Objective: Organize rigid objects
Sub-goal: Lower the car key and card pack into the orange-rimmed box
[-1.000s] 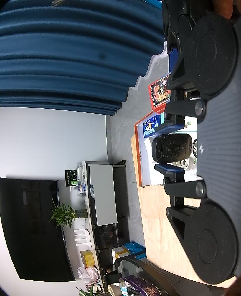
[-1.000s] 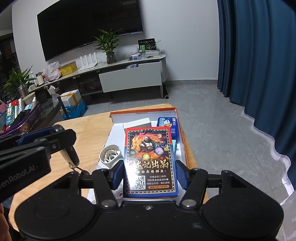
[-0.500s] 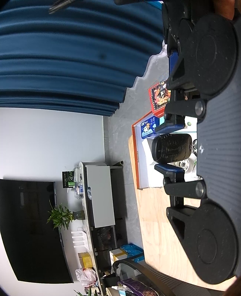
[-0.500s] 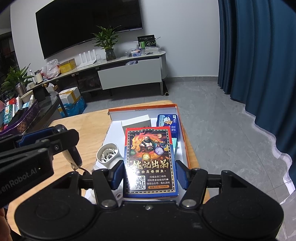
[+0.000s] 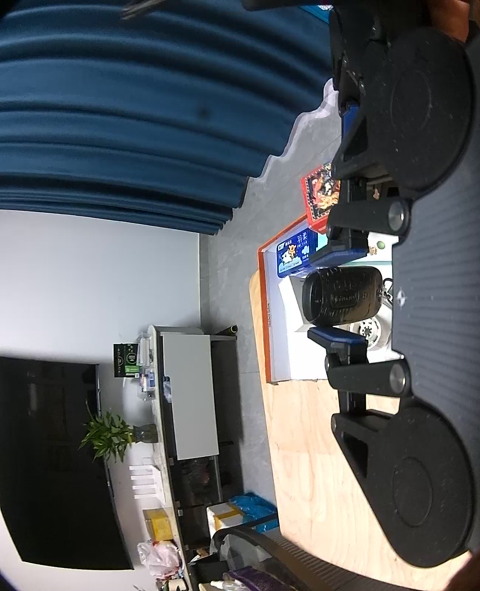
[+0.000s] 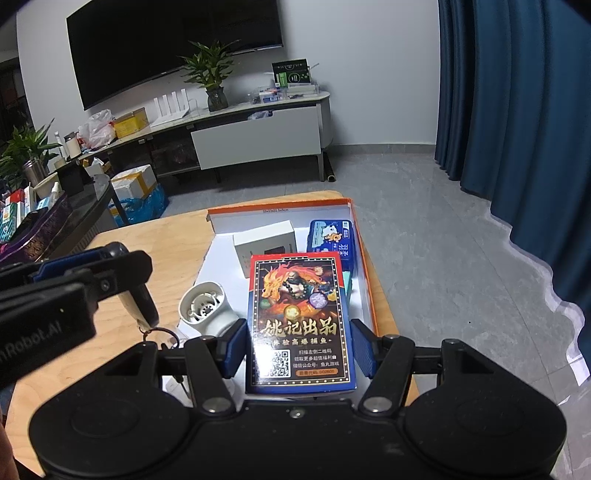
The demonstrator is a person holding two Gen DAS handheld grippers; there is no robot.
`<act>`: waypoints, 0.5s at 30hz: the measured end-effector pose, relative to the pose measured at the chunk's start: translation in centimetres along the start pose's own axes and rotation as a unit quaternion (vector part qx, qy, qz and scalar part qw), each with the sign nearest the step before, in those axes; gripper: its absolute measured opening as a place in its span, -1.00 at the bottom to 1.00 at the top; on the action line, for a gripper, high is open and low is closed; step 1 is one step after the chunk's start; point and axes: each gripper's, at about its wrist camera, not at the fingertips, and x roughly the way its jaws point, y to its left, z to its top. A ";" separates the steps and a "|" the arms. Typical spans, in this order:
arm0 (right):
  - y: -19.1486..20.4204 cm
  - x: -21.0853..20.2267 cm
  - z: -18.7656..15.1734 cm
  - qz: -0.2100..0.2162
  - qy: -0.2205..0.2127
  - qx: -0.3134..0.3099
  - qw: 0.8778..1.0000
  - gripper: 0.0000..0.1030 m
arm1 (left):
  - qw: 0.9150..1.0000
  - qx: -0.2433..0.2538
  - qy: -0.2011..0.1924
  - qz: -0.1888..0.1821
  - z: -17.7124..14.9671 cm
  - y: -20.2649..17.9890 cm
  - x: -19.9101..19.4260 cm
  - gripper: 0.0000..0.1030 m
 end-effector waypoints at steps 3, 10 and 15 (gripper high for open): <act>-0.1 1.0 0.1 0.004 0.006 0.004 1.000 0.37 | 1.000 -0.006 0.006 -0.007 0.4 0.3 0.7 -0.30; -0.2 3.7 0.7 0.006 0.022 0.003 1.000 0.37 | 0.999 -0.015 0.024 -0.027 1.0 0.8 3.0 -0.29; -0.3 5.7 1.0 0.012 0.035 0.010 0.999 0.38 | 0.998 -0.017 0.033 -0.047 1.4 1.1 4.2 -0.27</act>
